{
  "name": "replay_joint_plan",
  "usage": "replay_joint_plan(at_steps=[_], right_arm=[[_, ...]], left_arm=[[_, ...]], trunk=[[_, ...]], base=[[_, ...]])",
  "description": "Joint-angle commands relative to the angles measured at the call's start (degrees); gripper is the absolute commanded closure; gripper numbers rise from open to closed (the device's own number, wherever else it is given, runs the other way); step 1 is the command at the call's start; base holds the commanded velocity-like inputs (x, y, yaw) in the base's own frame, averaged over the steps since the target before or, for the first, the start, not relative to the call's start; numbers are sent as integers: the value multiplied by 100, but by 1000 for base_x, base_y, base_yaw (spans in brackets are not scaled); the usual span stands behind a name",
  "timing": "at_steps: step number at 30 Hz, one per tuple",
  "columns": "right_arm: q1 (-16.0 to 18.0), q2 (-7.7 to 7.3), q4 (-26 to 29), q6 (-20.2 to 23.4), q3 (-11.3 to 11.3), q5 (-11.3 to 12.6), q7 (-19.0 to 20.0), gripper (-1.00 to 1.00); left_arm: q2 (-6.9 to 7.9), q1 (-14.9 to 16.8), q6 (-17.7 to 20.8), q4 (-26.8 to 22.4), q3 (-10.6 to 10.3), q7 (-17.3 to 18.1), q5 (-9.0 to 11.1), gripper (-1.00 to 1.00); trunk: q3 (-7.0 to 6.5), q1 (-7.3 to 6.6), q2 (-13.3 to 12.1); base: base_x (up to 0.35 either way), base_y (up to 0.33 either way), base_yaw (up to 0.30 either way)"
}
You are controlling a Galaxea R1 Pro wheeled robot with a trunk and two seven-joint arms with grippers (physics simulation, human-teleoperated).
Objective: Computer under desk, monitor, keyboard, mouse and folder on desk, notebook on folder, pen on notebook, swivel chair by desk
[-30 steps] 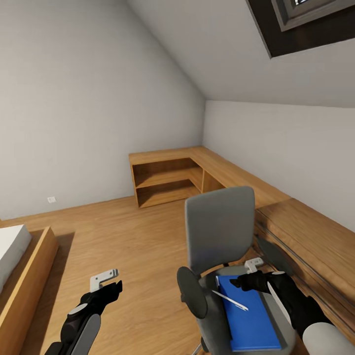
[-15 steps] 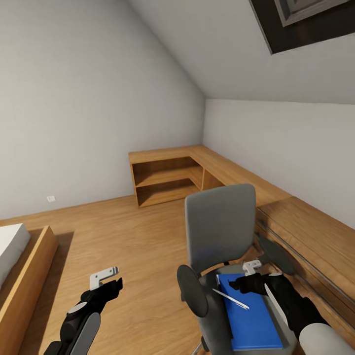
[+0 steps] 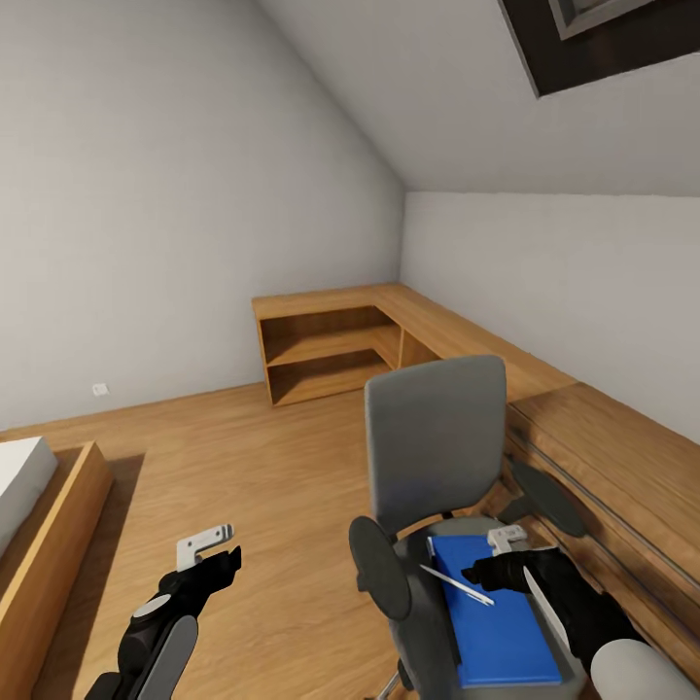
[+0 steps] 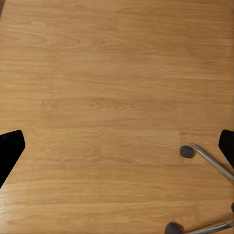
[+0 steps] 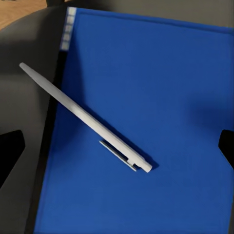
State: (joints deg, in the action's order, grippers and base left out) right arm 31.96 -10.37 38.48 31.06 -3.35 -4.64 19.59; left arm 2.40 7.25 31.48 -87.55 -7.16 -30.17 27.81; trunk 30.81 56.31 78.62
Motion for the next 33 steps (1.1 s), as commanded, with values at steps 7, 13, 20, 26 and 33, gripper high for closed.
replay_joint_plan(at_steps=[7, 13, 20, 26, 33], right_arm=[[3, -5, 16, 22, -15, -39, -8, -100], [3, -9, 30, 22, -14, -27, -7, -100], [3, 31, 72, 5, -61, -53, 3, -100], [3, 181, 74, 5, -59, -71, 2, -100], [3, 215, 73, 5, -53, -72, 1, -100]], left_arm=[[6, 5, 7, -8, -14, -59, 57, -100], [6, 5, 7, -8, -14, -59, 58, -100], [-27, 5, 5, -34, -8, -65, 52, -100], [-81, 5, 7, -44, -6, -67, 50, -100], [-98, 5, 15, -125, -5, -68, 49, -100]], trunk=[[114, 132, 246], [114, 132, 246], [114, 132, 246], [114, 132, 246], [114, 132, 246]], base=[[0, 0, 0], [0, 0, 0], [0, 0, 0], [0, 0, 0], [0, 0, 0]])
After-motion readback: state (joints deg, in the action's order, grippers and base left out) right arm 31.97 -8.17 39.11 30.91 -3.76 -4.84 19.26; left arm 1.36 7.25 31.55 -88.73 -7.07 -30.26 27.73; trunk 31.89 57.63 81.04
